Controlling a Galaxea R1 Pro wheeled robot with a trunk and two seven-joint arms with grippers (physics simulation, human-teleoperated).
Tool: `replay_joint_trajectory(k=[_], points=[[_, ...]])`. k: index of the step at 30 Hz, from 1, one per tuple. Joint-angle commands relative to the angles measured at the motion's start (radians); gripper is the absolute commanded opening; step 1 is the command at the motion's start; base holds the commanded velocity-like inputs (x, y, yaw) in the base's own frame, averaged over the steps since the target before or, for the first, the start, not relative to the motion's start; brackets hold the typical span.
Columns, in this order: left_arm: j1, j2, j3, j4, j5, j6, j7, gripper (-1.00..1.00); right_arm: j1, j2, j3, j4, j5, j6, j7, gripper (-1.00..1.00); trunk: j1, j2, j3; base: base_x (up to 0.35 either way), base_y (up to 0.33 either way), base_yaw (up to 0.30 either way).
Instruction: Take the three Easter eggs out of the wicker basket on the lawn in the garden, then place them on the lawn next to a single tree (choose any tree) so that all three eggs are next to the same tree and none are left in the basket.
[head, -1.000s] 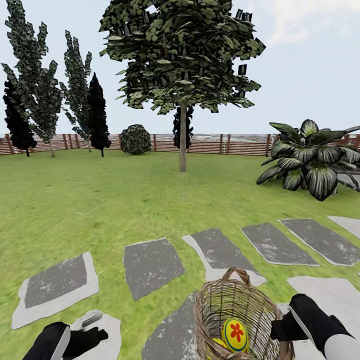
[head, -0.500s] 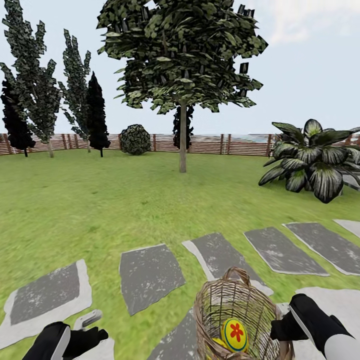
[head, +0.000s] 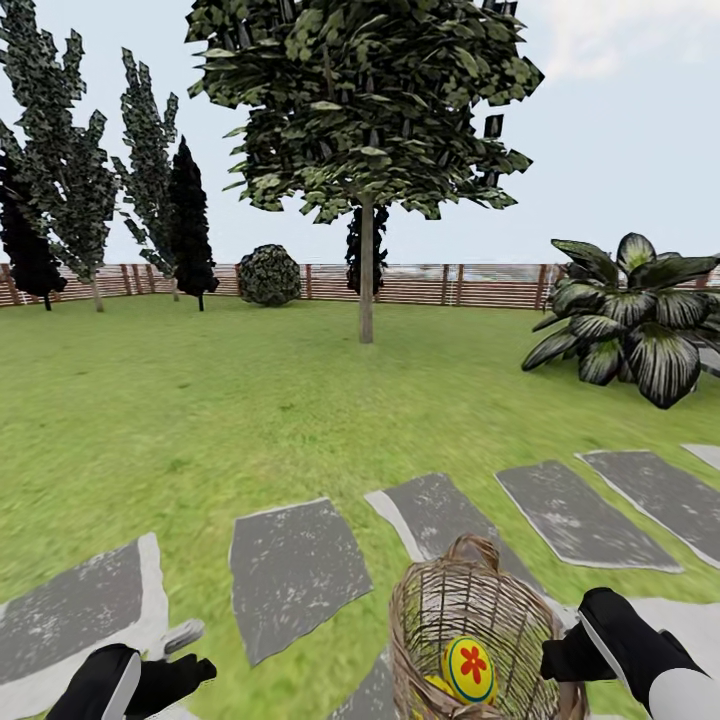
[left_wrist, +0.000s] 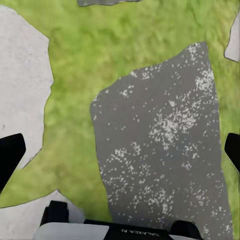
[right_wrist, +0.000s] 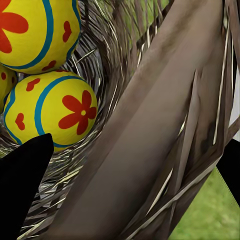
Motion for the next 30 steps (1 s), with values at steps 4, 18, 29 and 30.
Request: replay_joint_trajectory(k=[4,18,29,30], points=[[-0.001,0.000,0.002,-0.001,0.008,0.006,0.001,1.00,-0.001,-0.001,0.004,-0.002,0.001,0.004,0.008,-1.00,0.001,-0.001,-0.001,0.337,0.000,0.000],[-0.001,0.000,0.002,0.000,0.008,0.006,0.001,1.00,-0.001,-0.001,0.004,-0.002,0.001,0.004,0.008,-1.00,0.001,-0.001,-0.001,0.337,0.000,0.000],[-0.001,0.000,0.002,0.000,0.008,0.006,0.001,1.00,-0.001,-0.001,0.004,-0.002,0.001,0.004,0.008,-1.00,0.001,-0.001,-0.001,0.337,0.000,0.000],[-0.001,0.000,0.002,-0.001,0.008,0.006,0.001,1.00,-0.001,-0.001,0.004,-0.002,0.001,0.004,0.008,-1.00,0.001,-0.001,-0.001,0.337,0.000,0.000]])
